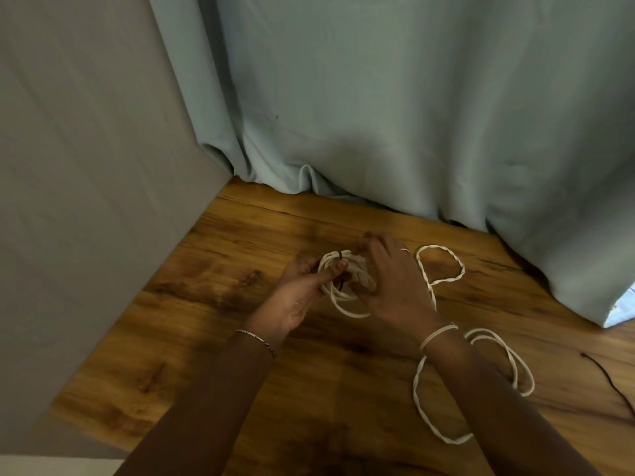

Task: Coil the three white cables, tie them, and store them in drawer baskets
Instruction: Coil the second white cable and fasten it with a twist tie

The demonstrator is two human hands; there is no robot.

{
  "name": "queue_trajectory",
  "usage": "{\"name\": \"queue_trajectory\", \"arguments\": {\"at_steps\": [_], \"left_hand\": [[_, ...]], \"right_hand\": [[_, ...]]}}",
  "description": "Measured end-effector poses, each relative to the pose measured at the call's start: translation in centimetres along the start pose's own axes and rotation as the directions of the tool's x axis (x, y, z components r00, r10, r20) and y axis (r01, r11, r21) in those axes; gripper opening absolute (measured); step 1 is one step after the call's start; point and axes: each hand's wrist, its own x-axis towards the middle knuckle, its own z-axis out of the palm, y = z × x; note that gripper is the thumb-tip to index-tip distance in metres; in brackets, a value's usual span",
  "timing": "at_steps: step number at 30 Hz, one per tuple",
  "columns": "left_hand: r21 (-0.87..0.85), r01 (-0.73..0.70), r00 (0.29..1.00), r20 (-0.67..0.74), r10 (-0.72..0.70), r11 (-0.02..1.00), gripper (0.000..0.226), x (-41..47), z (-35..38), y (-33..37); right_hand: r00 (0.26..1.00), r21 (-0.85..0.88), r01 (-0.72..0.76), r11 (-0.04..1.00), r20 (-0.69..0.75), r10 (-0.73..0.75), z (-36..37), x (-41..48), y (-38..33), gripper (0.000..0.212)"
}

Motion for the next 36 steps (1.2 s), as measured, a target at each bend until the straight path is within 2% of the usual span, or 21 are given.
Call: {"name": "queue_trajectory", "arguments": {"at_steps": [3, 5, 7, 9, 13, 15, 18, 22, 26, 30, 32, 36], "left_hand": [[0.027, 0.001, 1.0, -0.018, 0.0, 1.0, 0.035, 0.1, 0.1, -0.4], [0.025, 0.02, 1.0, -0.014, -0.02, 0.999, 0.023, 0.2, 0.0, -0.6], [0.011, 0.047, 0.999, -0.009, -0.047, 0.999, 0.014, 0.3, 0.1, -0.8], [-0.004, 0.075, 0.997, -0.016, -0.075, 0.997, 0.014, 0.2, 0.2, -0.9], [-0.054, 0.102, 0.995, 0.002, -0.102, 0.993, 0.012, -0.1, 0.4, -1.0], [-0.081, 0.104, 0.995, 0.017, -0.103, 0.991, 0.013, -0.1, 0.4, -0.9], [-0.127, 0.1, 0.995, 0.034, -0.097, 0.987, 0.01, -0.1, 0.4, -0.7], [-0.096, 0.079, 0.995, 0.062, -0.073, 0.992, 0.011, -0.1, 0.4, -0.7], [-0.045, 0.023, 0.997, 0.074, -0.02, 0.999, 0.022, 0.0, 0.5, -0.6], [0.016, -0.032, 0.998, 0.057, 0.031, 0.999, 0.033, 0.0, 0.5, -0.6], [0.102, -0.051, 0.998, 0.048, 0.047, 0.993, 0.037, -0.3, 0.7, -0.6], [0.211, -0.12, 0.991, 0.089, 0.104, 0.97, 0.036, -0.7, 1.1, -1.2]], "right_hand": [[0.976, -0.227, 0.215, 0.95, 0.031, -0.213, 0.0, -0.3, -0.5, 0.046], [0.938, -0.305, 0.331, 0.893, 0.003, -0.346, 0.3, -0.5, -0.5, 0.035], [0.889, -0.338, 0.416, 0.844, -0.046, -0.456, 0.5, -0.5, -0.5, 0.025], [0.847, -0.362, 0.469, 0.805, -0.074, -0.527, 0.7, -0.6, -0.4, 0.015], [0.809, -0.332, 0.526, 0.783, -0.089, -0.581, 0.8, -1.0, 0.0, 0.005], [0.824, -0.268, 0.52, 0.811, -0.092, -0.559, 0.8, -1.3, 0.4, 0.013], [0.896, -0.138, 0.416, 0.899, -0.106, -0.431, 1.0, -1.9, 0.9, 0.032], [0.958, 0.052, 0.19, 0.98, -0.23, -0.173, 1.3, -1.9, 1.0, 0.023], [0.967, 0.25, 0.042, 0.967, -0.255, 0.024, 0.8, -1.6, 0.7, 0.023], [0.968, 0.34, 0.017, 0.94, -0.24, 0.07, 0.5, -1.3, 0.6, 0.022], [0.968, 0.362, 0.017, 0.932, -0.24, 0.076, 0.5, -1.2, 0.6, 0.019], [0.97, 0.301, 0.027, 0.953, -0.24, 0.049, 0.4, -0.7, 0.7, 0.021]]}}
